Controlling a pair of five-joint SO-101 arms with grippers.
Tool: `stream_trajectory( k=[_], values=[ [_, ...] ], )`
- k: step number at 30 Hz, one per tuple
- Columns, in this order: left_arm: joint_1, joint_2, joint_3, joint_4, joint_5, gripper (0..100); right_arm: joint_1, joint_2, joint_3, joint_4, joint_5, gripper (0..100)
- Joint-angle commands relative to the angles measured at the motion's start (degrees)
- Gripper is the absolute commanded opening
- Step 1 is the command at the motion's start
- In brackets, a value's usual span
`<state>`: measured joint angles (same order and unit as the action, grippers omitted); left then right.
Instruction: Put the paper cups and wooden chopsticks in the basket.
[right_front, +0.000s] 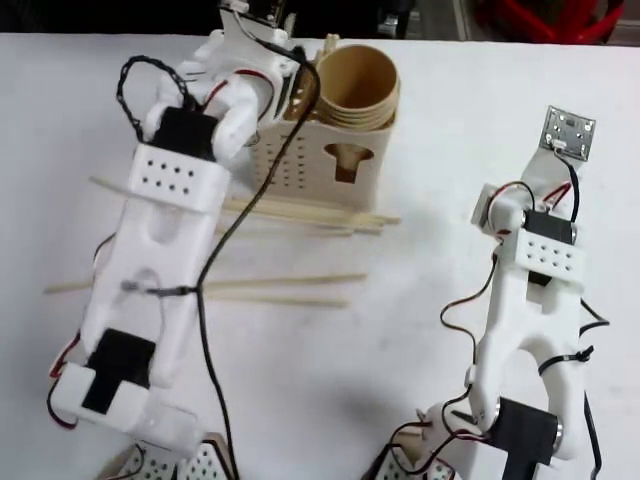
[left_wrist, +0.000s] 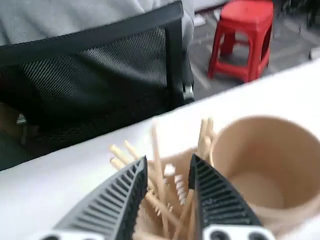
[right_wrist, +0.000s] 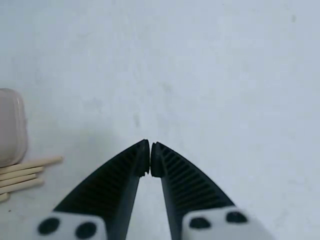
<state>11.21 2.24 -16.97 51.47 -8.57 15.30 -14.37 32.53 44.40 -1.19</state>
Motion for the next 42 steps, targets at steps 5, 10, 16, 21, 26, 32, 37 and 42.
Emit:
stream_trajectory(
  k=[5, 10, 16, 21, 26, 32, 37, 42],
  values=[
    [-0.31, -8.75, -5.71, 18.02, -11.52, 15, 0.31, -2.59, -0.62, -0.92, -0.09, 2.1],
    [2.07, -12.79, -5.63, 28.4, -19.08, 15, 0.31, -2.59, -0.53, -0.92, -0.09, 2.1],
    [9.01, -13.32, -5.54, 43.08, -29.19, 15, 0.57, -2.51, -0.53, -0.92, -0.09, 2.1],
    [11.56, -8.4, -5.54, 50.11, -30.77, 15, 0.66, -2.51, -0.53, -0.92, -0.09, 2.1],
    [11.56, -1.54, -0.97, 50.2, -30.95, 23, 0.66, -2.51, -0.53, -0.92, -0.09, 2.1],
    [12.35, 4.26, 8.62, 45.98, -36.22, 23, 0.66, -2.51, -0.53, -0.92, -0.09, 2.1],
    [14.55, 4.79, 19.25, 38.15, -35.69, 22, 0.66, -2.51, -0.53, -1.01, -0.09, 2.1],
    [15.52, 5.23, 27.78, 28.57, -36.13, 22, 0.66, -2.51, -0.53, -1.71, -0.09, 2.1]
  ],
)
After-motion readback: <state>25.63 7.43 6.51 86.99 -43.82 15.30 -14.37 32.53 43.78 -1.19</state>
